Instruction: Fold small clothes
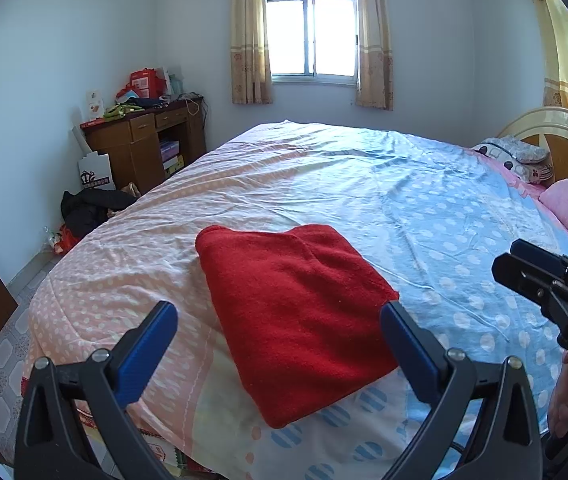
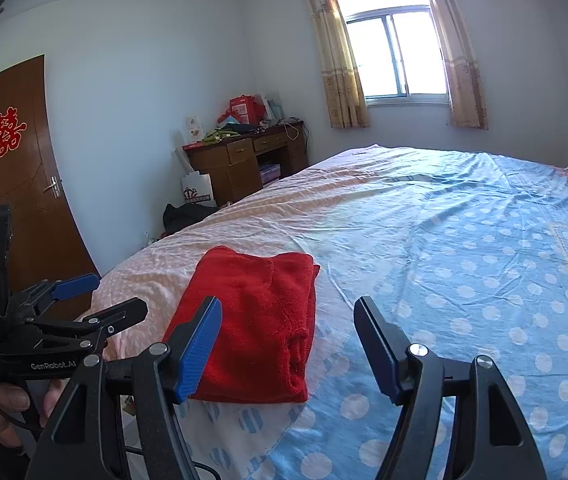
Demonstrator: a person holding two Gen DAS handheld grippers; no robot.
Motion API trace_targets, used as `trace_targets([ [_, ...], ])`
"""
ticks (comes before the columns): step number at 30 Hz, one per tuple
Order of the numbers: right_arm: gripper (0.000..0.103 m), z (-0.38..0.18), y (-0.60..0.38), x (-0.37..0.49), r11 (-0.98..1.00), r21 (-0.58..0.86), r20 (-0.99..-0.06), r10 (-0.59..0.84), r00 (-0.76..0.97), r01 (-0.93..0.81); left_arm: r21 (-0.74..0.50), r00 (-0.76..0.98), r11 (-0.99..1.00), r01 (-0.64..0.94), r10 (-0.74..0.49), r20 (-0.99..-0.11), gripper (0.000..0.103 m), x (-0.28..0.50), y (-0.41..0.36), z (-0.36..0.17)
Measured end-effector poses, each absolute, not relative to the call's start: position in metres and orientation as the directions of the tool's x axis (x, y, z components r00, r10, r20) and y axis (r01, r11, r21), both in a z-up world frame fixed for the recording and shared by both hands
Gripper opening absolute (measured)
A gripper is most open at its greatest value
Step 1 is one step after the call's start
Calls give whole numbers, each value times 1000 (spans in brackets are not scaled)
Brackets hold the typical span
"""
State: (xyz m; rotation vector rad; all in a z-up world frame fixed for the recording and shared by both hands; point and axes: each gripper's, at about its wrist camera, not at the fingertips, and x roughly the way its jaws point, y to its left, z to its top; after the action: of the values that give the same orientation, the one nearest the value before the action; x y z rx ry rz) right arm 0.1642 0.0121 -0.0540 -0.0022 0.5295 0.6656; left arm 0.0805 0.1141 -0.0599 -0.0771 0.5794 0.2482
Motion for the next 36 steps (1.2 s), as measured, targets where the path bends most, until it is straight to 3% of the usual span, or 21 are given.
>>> trace_targets([
  [36,70,-54,17,158,784,162,-469,596,652,-600,13,808,971,-238,205,-552,103,82,110,-63],
])
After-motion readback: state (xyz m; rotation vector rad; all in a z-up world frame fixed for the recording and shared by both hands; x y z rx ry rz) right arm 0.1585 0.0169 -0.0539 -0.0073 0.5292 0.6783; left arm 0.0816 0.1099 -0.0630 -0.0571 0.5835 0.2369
